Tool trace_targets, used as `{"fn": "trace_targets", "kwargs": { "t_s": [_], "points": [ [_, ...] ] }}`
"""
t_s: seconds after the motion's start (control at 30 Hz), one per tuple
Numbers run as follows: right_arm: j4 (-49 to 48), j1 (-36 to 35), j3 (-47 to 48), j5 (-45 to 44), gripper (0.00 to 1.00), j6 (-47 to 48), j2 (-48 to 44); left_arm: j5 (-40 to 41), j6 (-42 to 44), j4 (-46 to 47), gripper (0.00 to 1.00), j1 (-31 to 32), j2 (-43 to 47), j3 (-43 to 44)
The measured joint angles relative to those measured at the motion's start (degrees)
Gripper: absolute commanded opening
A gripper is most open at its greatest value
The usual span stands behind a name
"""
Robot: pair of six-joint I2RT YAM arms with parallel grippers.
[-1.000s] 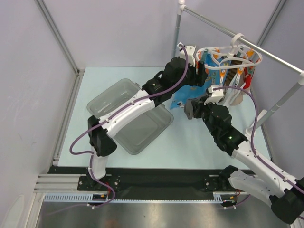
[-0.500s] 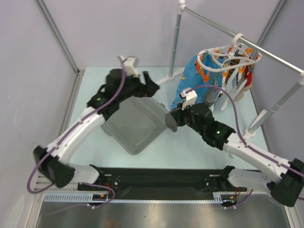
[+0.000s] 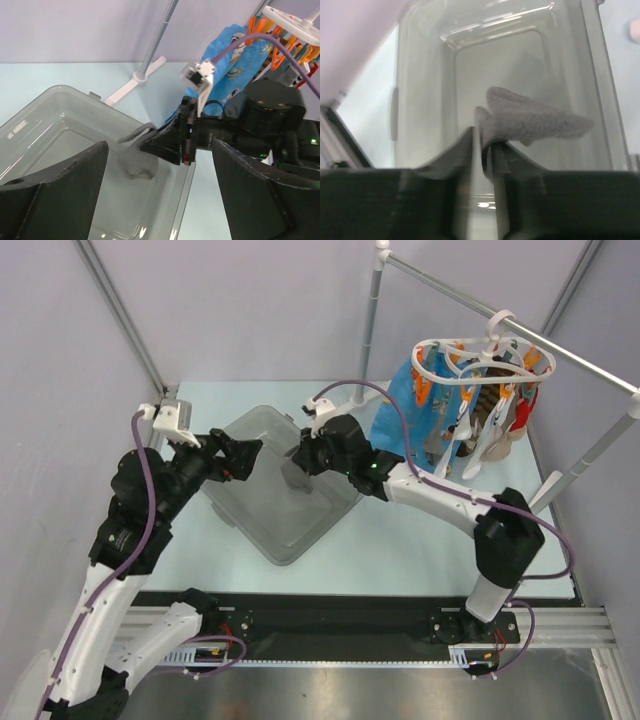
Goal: Remove the socks clipped to the hanger
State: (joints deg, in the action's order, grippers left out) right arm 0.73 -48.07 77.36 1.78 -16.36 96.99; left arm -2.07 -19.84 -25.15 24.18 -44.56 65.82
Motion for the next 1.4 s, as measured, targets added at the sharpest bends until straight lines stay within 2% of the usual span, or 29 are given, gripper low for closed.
{"fn": "trace_targets", "kwargs": {
  "t_s": [0.07,0.1,0.2,0.33,0.47,0.7,0.83,1.07,1.27,1.4],
  "points": [
    [0.44,-0.48,1.62,0.94,0.42,-1.2,2.95,0.48,0.92,-0.68,0.91,0.0,1.25,-0.52],
    [1.57,-0.76,2.47,0.98,0.51,-1.57,4.15,0.68,1.27,-1.03,0.91,0.0,1.6,-0.85],
    [4.42,-1.25,3.41,0.09,0.64,-2.16,4.7,0.96,2.4,-1.79,0.91,0.0,1.68,-2.03],
    [9.35,-1.42,5.18,-3.61,0.71,-2.27,3.54,0.83,2.99,-2.43,0.9,0.0,0.85,-3.06],
    [16.15,-1.01,3.93,-8.07,0.7,-2.71,-2.8,-0.63,3.28,-1.95,0.88,0.0,-0.39,-3.74],
    [27.23,0.66,-2.16,-17.27,0.64,-3.43,-21.68,-5.95,1.6,4.22,0.87,0.63,-1.44,-7.5],
    [33.05,2.93,-2.56,-22.03,0.62,-3.43,-28.76,-6.6,0.31,9.44,0.86,5.53,-4.55,-8.72],
    [43.5,9.46,-1.53,-25.99,0.61,-3.82,-36.24,-1.88,0.39,20.85,0.83,19.87,-15.74,-8.72],
    [48.85,13.31,0.15,-27.61,0.57,-4.61,-41.31,1.9,1.01,36.35,0.77,24.74,-29.07,-8.24],
    [50.82,15.47,0.7,-28.7,0.56,-4.59,-43.39,2.56,2.38,43.36,0.72,26.69,-39.82,-3.63]
  ]
}}
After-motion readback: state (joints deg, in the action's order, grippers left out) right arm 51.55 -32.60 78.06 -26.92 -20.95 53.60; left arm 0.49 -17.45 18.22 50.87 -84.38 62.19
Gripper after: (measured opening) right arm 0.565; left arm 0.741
